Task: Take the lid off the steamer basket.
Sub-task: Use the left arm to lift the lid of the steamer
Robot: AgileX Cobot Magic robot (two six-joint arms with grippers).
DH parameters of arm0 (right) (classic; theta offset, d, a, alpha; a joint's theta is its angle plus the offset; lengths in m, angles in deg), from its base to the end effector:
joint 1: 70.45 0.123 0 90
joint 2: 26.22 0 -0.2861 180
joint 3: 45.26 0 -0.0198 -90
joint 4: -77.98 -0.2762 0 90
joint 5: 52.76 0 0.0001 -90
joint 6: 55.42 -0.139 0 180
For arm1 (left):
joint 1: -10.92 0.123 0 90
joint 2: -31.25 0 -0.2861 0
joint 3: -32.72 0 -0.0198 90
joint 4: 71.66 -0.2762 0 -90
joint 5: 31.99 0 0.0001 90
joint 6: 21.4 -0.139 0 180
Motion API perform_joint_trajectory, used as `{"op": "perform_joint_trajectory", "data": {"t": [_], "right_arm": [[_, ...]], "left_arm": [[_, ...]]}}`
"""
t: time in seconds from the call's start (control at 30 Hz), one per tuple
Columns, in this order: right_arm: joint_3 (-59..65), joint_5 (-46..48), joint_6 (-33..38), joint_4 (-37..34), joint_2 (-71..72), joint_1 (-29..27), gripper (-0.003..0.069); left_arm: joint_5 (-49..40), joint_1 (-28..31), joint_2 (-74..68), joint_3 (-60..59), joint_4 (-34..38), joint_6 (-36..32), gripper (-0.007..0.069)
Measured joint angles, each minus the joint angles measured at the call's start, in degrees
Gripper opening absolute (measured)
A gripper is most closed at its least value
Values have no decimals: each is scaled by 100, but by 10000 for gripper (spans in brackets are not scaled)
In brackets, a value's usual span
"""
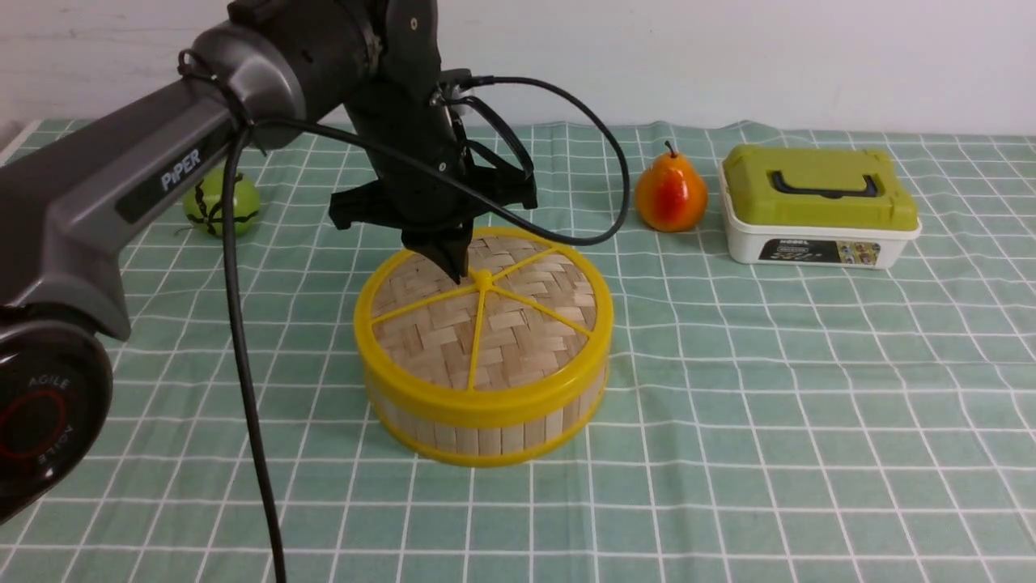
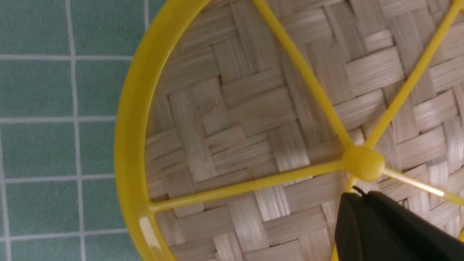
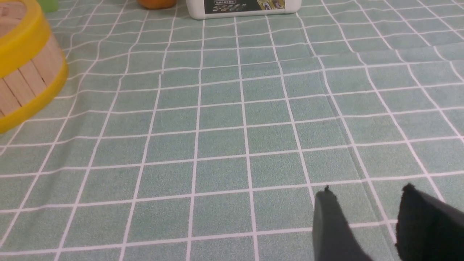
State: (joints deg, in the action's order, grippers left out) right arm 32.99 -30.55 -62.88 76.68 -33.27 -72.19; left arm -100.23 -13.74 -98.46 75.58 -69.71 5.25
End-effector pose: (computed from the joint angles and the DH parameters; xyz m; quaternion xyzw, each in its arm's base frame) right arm 0.1222 -0.0025 0.1586 0.0706 0.8034 0.0392 0.5900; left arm 0.4670 -0.2193 0.2520 -0.0197 0.9761 -0.1085 0.1871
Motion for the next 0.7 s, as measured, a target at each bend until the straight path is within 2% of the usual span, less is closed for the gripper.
{"op": "perform_joint_trajectory", "data": {"t": [0.13,0.2,0.33,0.43,0.5,0.53,0.57,0.7], "right_arm": [[0,0,0,0,0,0,241],[0,0,0,0,0,0,241],[0,0,0,0,0,0,241],[0,0,0,0,0,0,241],[0,0,0,0,0,0,241],[0,0,0,0,0,0,241],[0,0,0,0,0,0,241],[0,0,0,0,0,0,241]], "left_arm": [[122,0,0,0,18,-2,-12],[154,-12,-11,0,25,-8,14],[207,-66,-49,0,31,-146,94],[220,-176,-89,0,69,-564,217],[283,-262,-93,0,69,-907,279],[292,-271,-93,0,69,-944,285],[363,-333,-93,0,69,-1198,329],[404,-410,-93,0,77,-1399,370]]}}
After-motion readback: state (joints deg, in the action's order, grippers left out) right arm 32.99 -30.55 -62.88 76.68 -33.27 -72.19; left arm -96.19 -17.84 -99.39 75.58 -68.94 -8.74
